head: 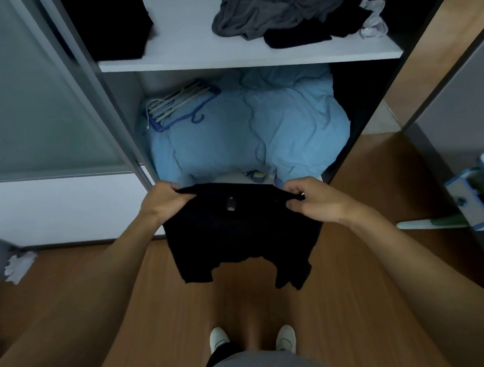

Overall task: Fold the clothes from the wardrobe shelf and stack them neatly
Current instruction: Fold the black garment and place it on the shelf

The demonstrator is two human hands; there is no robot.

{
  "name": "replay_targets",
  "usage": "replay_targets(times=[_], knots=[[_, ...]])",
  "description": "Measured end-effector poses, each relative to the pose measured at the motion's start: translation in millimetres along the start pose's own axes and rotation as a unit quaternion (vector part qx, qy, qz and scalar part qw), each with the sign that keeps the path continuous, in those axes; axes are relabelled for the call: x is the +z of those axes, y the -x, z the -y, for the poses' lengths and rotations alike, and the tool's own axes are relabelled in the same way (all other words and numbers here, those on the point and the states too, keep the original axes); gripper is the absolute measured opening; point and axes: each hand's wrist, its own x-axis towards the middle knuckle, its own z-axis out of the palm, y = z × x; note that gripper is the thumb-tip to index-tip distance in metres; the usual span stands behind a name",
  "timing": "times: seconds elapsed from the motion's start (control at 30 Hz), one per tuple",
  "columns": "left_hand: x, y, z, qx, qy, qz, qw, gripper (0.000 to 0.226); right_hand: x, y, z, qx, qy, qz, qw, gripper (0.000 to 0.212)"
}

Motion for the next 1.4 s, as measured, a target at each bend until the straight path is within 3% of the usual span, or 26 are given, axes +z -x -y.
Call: replay_targets(times=[0.07,0.17,0.3,0.43,0.53,0.67,0.83,0.9,0.97,1.03,1.1,1.23,1.33,1.4], knots=[[2,9,7,0.045,0.068,0.099,0.992,0.045,5,-3,-16,-0.010,0.028,-0.089,0.996,0.020],[-3,25,8,0.116,0.050,0.241,0.962,0.037,3,-3,-37,-0.001,-0.024,-0.242,0.970,0.014],[-4,31,14,0.129,0.062,0.256,0.956,0.029,1,8,-47,-0.001,-0.191,-0.326,0.926,0.028],[6,43,8,0.136,0.158,0.169,0.963,0.029,1,11,-54,0.050,-0.197,-0.313,0.928,0.015],[19,48,-3,0.102,0.199,0.116,0.968,0.039,10,11,-59,0.102,-0.191,-0.312,0.925,0.030],[45,55,-24,0.036,0.239,0.061,0.969,0.032,31,13,-53,0.125,-0.244,-0.331,0.903,0.040],[76,74,-50,-0.031,0.371,0.122,0.920,0.018,56,10,-27,0.141,-0.329,-0.334,0.872,0.031],[86,81,-59,-0.032,0.405,0.160,0.899,0.014,67,9,-14,0.133,-0.404,-0.313,0.849,0.020],[96,89,-67,-0.020,0.424,0.175,0.889,0.011,74,7,-4,0.134,-0.453,-0.296,0.831,0.022],[103,94,-74,-0.017,0.443,0.172,0.880,0.010,78,5,3,0.139,-0.451,-0.290,0.833,0.022],[107,97,-80,-0.023,0.442,0.133,0.887,0.008,84,4,6,0.143,-0.429,-0.278,0.847,0.024],[113,98,-85,0.032,0.329,0.043,0.943,0.022,94,6,7,0.162,-0.409,-0.245,0.864,0.022],[113,99,-82,0.059,0.323,0.054,0.943,0.029,92,8,7,0.177,-0.460,-0.226,0.840,0.020],[112,100,-78,0.084,0.320,0.076,0.941,0.030,89,12,7,0.178,-0.461,-0.206,0.844,0.021]])
